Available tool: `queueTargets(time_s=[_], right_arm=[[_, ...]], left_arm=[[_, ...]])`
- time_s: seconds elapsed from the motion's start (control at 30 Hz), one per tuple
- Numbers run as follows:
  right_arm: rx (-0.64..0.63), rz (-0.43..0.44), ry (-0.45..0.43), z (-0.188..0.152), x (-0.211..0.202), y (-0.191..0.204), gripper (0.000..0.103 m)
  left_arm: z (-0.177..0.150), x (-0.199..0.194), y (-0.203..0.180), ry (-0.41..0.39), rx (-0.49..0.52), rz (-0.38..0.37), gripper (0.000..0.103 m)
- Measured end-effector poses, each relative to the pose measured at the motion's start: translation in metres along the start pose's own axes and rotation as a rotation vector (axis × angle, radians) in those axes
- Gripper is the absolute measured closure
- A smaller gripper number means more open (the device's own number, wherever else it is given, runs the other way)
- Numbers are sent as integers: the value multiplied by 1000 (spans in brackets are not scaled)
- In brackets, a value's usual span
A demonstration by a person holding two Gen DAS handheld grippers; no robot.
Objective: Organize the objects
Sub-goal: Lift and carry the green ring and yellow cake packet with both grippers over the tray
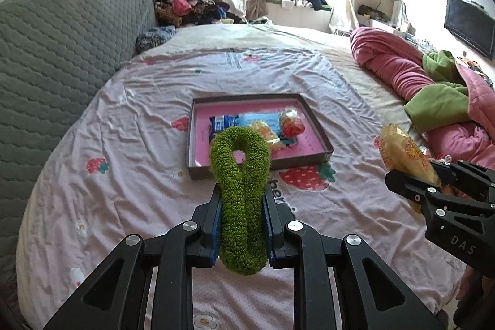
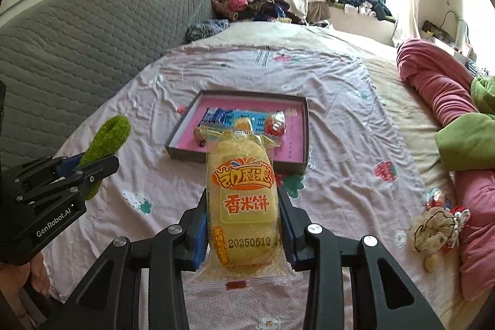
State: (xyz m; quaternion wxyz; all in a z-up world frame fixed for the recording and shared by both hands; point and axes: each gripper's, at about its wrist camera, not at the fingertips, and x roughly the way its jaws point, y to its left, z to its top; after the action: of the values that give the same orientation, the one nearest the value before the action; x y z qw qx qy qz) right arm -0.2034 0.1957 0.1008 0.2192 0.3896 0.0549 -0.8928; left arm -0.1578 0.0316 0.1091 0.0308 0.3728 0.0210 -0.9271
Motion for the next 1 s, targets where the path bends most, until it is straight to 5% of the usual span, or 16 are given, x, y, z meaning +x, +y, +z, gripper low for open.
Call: queueTargets(time_s=[0.47,1.0], right_arm=[[-12,-8,-90,29,-36,2,64],[-42,-13,-155,85,-9,-8,64]], left_arm=[[36,-30,-4,-67,12,7,80],[97,18,-4,-98,23,4,80]])
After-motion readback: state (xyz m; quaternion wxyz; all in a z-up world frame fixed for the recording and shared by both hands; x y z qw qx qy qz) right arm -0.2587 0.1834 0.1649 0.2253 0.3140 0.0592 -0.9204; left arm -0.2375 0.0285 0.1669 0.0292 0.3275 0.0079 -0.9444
